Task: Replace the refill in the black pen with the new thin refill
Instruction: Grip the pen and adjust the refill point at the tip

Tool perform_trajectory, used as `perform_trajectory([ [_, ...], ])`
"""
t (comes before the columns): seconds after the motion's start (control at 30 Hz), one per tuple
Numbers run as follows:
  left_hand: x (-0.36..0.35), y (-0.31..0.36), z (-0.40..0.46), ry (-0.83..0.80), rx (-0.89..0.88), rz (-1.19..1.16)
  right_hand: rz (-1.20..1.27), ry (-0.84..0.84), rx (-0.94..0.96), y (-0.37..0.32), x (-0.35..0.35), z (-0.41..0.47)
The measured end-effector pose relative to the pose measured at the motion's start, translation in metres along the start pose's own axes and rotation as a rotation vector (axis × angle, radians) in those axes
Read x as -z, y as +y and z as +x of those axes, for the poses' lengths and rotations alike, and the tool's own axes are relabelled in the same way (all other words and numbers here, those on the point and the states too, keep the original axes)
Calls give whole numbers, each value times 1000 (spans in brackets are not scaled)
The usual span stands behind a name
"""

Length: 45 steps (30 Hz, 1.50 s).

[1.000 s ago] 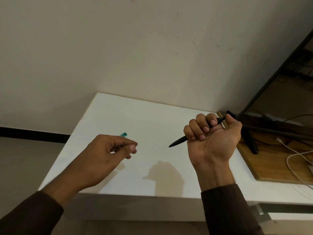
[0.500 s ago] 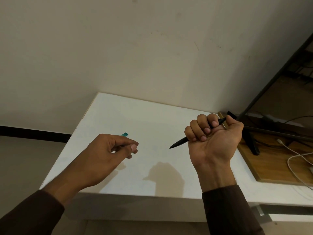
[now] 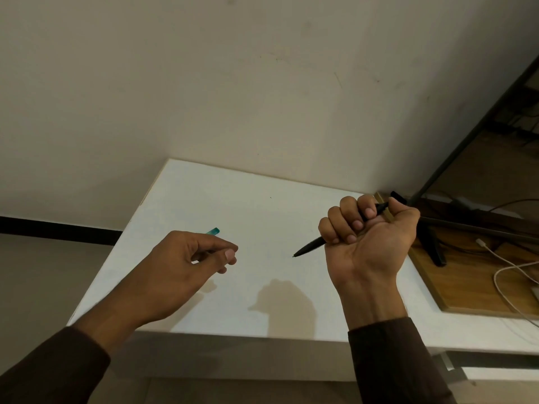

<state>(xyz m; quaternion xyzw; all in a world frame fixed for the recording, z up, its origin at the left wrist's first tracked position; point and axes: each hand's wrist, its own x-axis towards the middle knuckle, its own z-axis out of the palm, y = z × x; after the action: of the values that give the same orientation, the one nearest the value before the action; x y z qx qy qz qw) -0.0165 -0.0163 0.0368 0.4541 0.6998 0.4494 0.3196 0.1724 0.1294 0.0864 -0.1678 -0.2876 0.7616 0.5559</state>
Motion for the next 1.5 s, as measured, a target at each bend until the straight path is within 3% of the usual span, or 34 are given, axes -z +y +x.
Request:
perform_trajectory([
  [1.5, 1, -3, 1, -7, -19, -6, -40, 4, 13, 1, -2, -1],
])
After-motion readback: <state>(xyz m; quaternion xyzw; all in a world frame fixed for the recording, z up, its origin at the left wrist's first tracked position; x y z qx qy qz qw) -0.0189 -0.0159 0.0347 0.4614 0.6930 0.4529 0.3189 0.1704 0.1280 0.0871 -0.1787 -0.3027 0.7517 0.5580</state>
